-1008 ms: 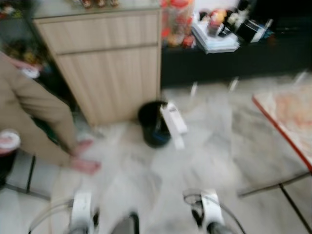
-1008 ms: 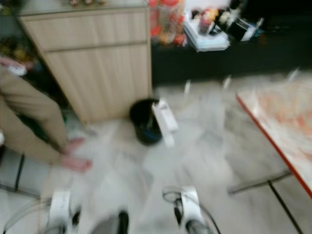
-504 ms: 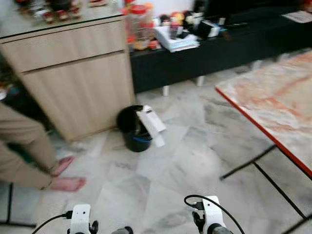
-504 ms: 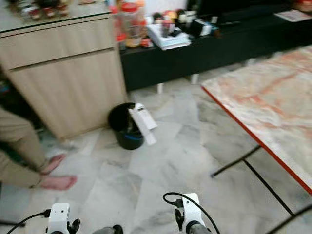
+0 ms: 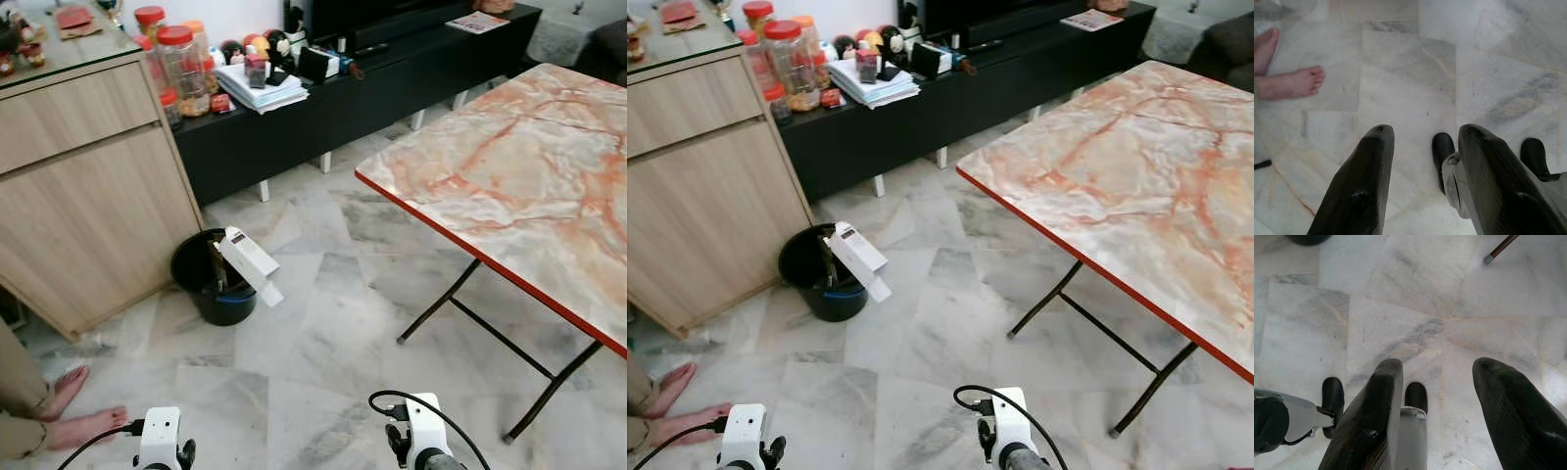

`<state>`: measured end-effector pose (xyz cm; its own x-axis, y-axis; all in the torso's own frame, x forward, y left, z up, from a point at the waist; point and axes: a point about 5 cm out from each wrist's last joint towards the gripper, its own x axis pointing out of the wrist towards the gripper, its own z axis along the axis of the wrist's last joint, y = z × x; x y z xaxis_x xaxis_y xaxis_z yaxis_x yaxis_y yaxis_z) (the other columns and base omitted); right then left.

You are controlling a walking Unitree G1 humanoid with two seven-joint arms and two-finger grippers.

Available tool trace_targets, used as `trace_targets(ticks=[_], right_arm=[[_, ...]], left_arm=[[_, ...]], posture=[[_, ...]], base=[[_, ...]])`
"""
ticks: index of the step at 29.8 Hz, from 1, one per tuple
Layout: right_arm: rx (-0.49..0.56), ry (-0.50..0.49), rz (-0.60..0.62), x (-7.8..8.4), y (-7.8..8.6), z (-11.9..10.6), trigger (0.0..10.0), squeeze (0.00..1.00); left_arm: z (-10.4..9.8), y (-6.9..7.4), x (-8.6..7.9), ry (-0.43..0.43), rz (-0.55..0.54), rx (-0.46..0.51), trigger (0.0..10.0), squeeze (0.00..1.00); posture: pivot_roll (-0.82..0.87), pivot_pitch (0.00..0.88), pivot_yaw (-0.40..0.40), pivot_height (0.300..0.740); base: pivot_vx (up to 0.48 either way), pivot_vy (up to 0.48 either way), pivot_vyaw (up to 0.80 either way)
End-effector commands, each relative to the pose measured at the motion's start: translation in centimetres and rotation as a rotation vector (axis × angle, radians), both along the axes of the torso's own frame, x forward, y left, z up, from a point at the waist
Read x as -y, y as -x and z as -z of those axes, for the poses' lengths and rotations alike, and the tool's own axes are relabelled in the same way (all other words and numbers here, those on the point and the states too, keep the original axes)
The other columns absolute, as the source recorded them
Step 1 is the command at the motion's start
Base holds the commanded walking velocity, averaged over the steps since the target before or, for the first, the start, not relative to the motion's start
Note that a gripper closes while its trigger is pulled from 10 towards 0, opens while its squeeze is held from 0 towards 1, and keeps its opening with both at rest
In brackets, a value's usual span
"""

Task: Picking trash to rubbish bin

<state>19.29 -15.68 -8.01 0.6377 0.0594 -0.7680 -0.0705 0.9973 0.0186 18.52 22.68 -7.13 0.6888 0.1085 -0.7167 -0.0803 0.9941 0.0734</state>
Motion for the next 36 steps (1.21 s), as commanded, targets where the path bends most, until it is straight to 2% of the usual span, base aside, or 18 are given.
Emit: trace_targets(ticks=[1, 4, 7, 20, 28, 33, 36], right_arm=[[-0.013, -0.008, 0.019, -0.16, 0.19, 0.13, 10.0, 0.0], [-0.014, -0.008, 0.022, -0.16, 0.19, 0.14, 10.0, 0.0], [-0.013, -0.008, 0.025, -0.15, 0.17, 0.13, 10.0, 0.0], [-0.01, -0.008, 0.028, -0.2, -0.08, 0.02, 10.0, 0.0], [-0.006, -0.005, 0.035, -0.1, -0.17, -0.03, 10.0, 0.0], [-0.01, -0.003, 0.042, 0.06, 0.03, 0.06, 10.0, 0.0], [-0.011, -0.002, 0.047, 0.14, 0.04, 0.06, 10.0, 0.0]], left_arm=[[0.16, 0.42, -0.55, -0.028, 0.016, -0.037, 10.0, 0.0], [0.07, 0.3, -0.64, -0.061, 0.047, -0.039, 10.0, 0.0], [0.07, 0.31, -0.64, -0.049, 0.039, -0.037, 10.0, 0.0], [-0.08, 0.11, -0.85, -0.034, 0.016, -0.024, 10.0, 0.0], [-0.11, 0.03, -0.8, -0.042, 0.03, -0.026, 10.0, 0.0], [-0.03, 0.1, -0.7, -0.04, 0.026, -0.031, 10.0, 0.0], [-0.04, 0.1, -0.73, -0.035, 0.015, -0.029, 10.0, 0.0]], posture=[[0.11, 0.039, 0.031, 0.74], [0.11, 0.033, 0.033, 0.74], [0.11, 0.031, 0.034, 0.74], [0.12, 0.008, 0.034, 0.74], [0.12, 0.03, 0.036, 0.74], [0.12, 0.05, 0.036, 0.74], [0.12, 0.056, 0.038, 0.74]], base=[[0.0, 0.0, -0.77], [0.0, -0.441, -0.77], [0.0, -0.472, -0.77], [0.0, 0.0, -0.77], [0.0, 0.0, -0.77], [0.0, -0.414, -0.77], [0.0, 0.0, -0.77]])
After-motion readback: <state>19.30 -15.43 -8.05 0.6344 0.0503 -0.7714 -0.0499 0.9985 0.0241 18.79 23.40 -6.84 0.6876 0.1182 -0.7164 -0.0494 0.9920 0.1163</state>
